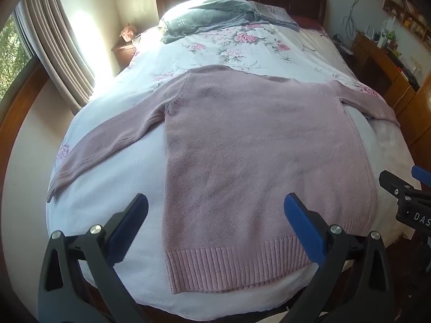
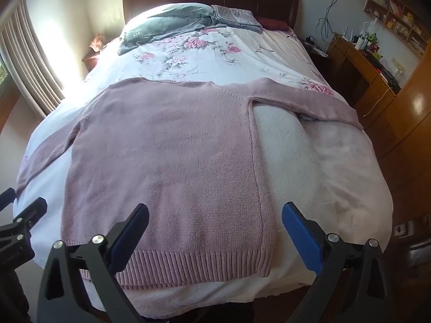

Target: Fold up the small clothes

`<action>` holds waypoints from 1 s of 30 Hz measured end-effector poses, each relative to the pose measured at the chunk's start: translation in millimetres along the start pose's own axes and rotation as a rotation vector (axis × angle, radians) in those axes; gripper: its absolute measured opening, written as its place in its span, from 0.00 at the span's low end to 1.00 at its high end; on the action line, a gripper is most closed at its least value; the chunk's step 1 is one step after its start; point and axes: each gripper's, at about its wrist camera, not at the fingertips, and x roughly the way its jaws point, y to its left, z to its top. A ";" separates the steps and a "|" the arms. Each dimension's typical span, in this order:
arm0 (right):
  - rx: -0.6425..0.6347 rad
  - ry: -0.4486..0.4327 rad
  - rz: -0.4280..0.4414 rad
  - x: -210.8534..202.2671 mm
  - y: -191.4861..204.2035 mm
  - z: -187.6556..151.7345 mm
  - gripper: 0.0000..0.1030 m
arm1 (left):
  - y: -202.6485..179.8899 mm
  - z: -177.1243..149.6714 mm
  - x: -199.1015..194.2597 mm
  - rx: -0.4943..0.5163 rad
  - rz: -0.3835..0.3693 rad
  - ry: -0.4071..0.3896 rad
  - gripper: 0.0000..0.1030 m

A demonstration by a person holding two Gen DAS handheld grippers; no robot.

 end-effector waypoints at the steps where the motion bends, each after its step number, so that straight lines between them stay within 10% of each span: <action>1: -0.001 0.001 -0.001 0.2 0.3 -0.4 0.96 | -0.3 -0.1 0.2 -0.001 0.000 0.000 0.97; 30: 0.009 0.001 -0.026 -0.5 6.6 -2.3 0.96 | 8.6 0.9 9.8 -0.004 -0.002 0.007 0.97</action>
